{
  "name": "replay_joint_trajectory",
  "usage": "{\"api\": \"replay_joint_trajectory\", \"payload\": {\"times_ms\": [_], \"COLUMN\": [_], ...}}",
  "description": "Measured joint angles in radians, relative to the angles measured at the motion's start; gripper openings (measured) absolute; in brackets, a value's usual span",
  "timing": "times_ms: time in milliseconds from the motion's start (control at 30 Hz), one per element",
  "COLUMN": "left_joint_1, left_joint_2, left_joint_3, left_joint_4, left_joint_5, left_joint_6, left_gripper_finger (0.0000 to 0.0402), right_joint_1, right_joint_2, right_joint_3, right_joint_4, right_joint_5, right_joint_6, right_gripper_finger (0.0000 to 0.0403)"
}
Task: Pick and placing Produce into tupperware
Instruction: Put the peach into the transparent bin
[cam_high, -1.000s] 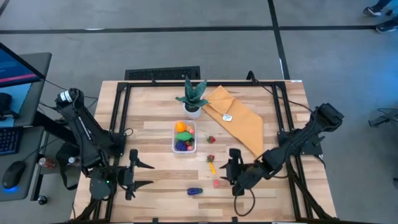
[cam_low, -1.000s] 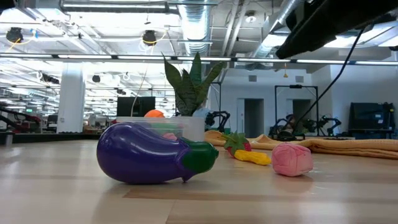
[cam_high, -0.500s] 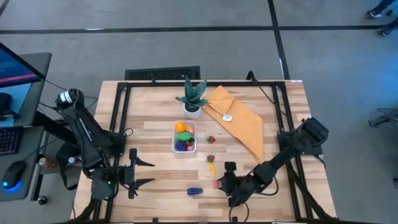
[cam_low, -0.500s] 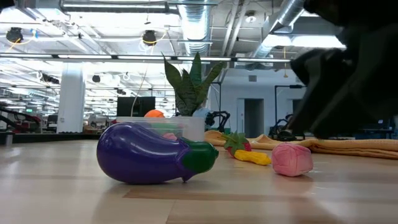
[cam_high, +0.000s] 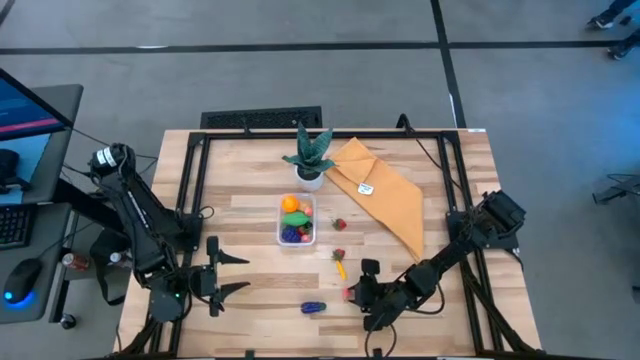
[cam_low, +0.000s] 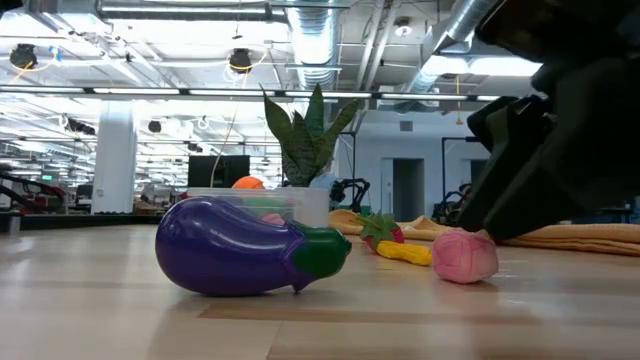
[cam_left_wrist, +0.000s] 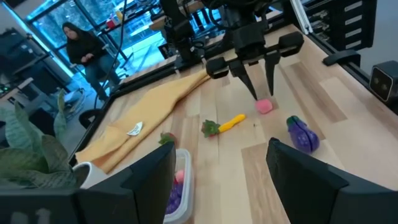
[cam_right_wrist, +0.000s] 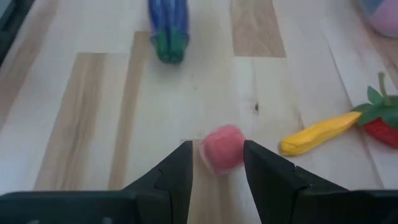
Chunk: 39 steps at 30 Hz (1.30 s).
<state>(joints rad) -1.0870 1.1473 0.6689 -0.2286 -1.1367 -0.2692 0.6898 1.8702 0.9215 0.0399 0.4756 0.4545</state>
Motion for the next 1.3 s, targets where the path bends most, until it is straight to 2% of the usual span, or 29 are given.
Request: {"api": "replay_joint_trajectory", "payload": {"times_ms": [167,400,500,1300], "left_joint_1": [0.000,0.000,0.000,0.000], "left_joint_2": [0.000,0.000,0.000,0.000], "left_joint_3": [0.000,0.000,0.000,0.000], "left_joint_4": [0.000,-0.031,-0.035,-0.047], "left_joint_5": [0.000,0.002,0.002,-0.001], "left_joint_6": [-0.010,-0.055,-0.066,-0.079], "left_gripper_finger": [0.0242,0.0242,0.0242,0.0242], "right_joint_1": [-0.018,-0.019,-0.019,-0.051], "right_joint_2": [0.000,0.000,0.000,0.000], "right_joint_3": [0.000,0.000,0.000,-0.009], "right_joint_4": [-0.016,-0.032,-0.032,0.007], "right_joint_5": [0.000,-0.002,-0.002,-0.056], "right_joint_6": [0.039,0.045,0.044,0.034], "right_gripper_finger": [0.0161,0.0233,0.0250,0.0249]}}
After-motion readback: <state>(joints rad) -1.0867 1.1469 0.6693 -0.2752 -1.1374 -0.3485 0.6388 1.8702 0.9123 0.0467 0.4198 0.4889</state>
